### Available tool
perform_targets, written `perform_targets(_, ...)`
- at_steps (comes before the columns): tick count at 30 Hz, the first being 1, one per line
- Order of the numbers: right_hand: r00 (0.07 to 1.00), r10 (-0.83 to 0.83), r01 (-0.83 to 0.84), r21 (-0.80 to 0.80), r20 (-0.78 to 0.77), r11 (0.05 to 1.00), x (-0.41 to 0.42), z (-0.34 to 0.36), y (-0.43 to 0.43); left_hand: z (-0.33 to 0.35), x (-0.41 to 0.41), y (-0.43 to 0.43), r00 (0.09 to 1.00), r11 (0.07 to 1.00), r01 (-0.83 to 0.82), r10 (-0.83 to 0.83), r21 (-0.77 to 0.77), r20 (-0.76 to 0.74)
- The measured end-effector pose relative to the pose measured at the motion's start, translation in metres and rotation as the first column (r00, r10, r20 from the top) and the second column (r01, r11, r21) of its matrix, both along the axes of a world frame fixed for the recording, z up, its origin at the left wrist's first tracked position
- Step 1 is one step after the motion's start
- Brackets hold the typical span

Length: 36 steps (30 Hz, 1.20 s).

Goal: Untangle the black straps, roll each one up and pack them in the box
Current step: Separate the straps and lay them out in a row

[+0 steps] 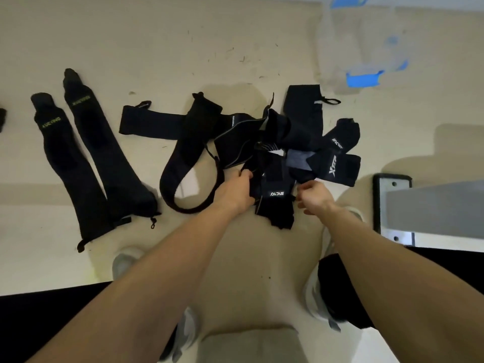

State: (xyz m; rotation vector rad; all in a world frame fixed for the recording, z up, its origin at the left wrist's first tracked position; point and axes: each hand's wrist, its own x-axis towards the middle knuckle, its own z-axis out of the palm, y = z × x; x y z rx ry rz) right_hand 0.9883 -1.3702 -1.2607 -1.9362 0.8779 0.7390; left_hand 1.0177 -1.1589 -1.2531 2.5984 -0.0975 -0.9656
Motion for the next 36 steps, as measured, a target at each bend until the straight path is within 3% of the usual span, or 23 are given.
perform_targets(5,0.995,0.104,-0.103,0.024,-0.004,0.994,0.003,-0.007,0.016,-0.009,-0.001,-0.011,0.999,0.999,0.033,-0.033,0.010,-0.023)
perform_targets(8,0.996,0.085,-0.086,0.054,0.025,0.995,0.000,-0.014,0.020,-0.012,-0.003,-0.013,0.999,1.000,0.021,-0.020,0.017,-0.047)
perform_targets(12,0.998,-0.009,-0.002,0.183,0.059,0.983,-0.002,-0.021,0.027,-0.016,-0.003,-0.015,0.976,0.976,-0.195,0.183,-0.099,-0.116)
perform_targets(16,0.987,-0.135,0.093,0.389,0.082,0.917,0.005,-0.001,0.028,-0.007,0.006,-0.016,0.837,0.804,-0.538,0.472,-0.254,-0.278)
perform_targets(19,0.984,-0.168,0.116,0.526,0.053,0.842,0.004,0.020,0.026,0.011,0.011,-0.012,0.691,0.646,-0.708,0.548,-0.286,-0.471)
perform_targets(21,0.984,-0.178,0.134,0.545,0.028,0.828,0.004,0.029,0.027,0.022,0.013,-0.007,0.663,0.581,-0.742,0.563,-0.334,-0.493)
perform_targets(23,0.991,-0.137,0.113,0.497,0.011,0.860,0.006,0.039,0.029,0.030,0.015,-0.001,0.724,0.610,-0.689,0.555,-0.391,-0.409)
perform_targets(25,1.000,0.009,-0.014,0.377,0.017,0.926,0.010,0.048,0.030,0.042,0.019,0.003,0.825,0.713,-0.565,0.501,-0.415,-0.263)
perform_targets(29,0.963,0.032,-0.104,0.260,0.267,0.960,0.032,0.076,0.035,0.080,0.035,0.009,0.951,0.839,-0.301,0.298,-0.454,-0.079)
perform_targets(32,0.877,0.157,-0.291,0.242,0.454,0.926,0.058,0.115,0.042,0.116,0.051,0.013,0.988,0.869,-0.147,0.146,-0.473,-0.039)
perform_targets(36,0.845,0.266,-0.418,0.263,0.465,0.869,0.080,0.159,0.051,0.160,0.071,0.021,0.996,0.859,-0.090,0.072,-0.504,-0.055)
